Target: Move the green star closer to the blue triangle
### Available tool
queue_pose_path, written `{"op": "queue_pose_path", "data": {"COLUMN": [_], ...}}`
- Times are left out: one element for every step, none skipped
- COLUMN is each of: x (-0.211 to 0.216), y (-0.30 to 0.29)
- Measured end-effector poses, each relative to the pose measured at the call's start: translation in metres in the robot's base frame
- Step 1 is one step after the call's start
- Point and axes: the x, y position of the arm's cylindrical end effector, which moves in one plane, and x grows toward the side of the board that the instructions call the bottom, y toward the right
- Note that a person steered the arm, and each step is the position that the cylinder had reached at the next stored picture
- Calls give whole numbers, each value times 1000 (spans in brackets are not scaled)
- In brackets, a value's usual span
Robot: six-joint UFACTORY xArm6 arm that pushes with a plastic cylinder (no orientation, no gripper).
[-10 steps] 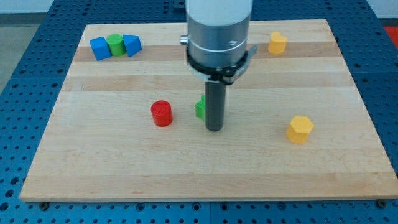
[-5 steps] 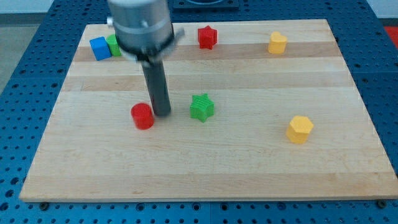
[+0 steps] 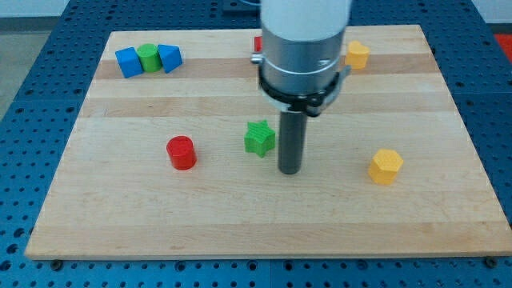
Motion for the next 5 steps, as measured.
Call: {"op": "queue_pose_path", "data": {"x": [-3,-96,-153,-154,-157], "y": [-18,-43,-58,-59,-60]}}
